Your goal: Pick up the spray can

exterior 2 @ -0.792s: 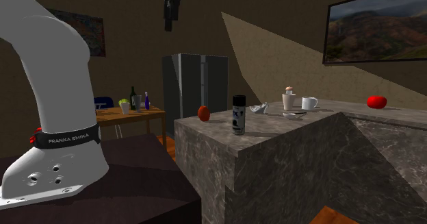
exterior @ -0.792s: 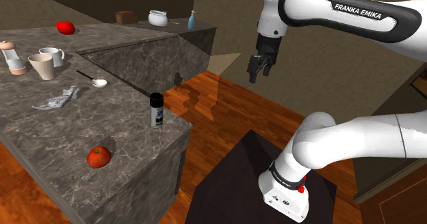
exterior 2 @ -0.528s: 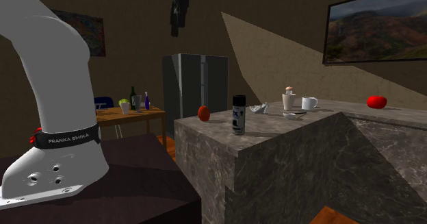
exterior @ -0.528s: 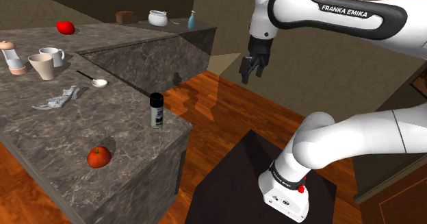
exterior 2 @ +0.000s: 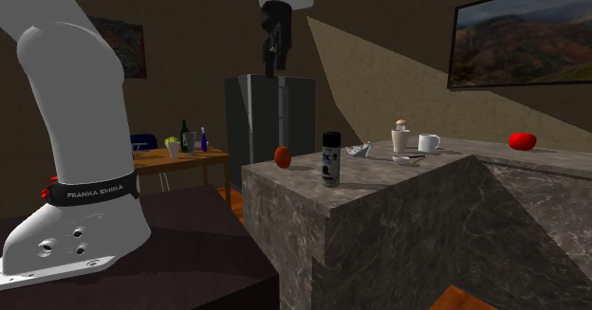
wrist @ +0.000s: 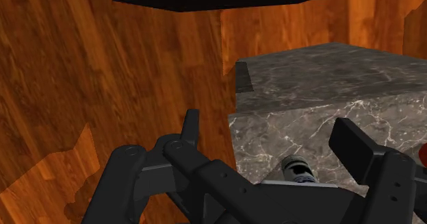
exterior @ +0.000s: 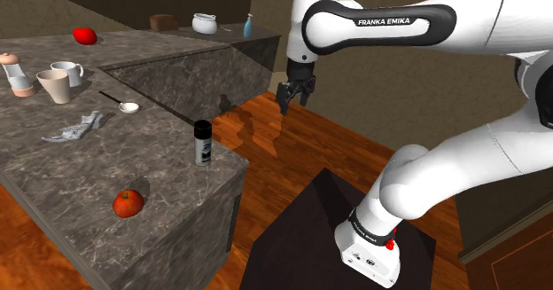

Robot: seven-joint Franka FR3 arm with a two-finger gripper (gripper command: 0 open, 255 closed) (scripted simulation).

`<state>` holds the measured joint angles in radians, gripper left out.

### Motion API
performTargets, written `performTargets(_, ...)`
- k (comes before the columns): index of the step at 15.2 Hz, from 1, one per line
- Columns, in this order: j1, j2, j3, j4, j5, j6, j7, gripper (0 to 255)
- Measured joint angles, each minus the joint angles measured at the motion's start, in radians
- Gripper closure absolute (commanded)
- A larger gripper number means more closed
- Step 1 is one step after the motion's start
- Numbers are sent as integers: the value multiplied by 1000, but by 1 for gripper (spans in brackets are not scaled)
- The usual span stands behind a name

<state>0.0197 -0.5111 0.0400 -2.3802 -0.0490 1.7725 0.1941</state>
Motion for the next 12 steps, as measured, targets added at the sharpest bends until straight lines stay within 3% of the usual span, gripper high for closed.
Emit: performTargets(12, 23, 435, 54, 236, 5, 226, 91, 0)
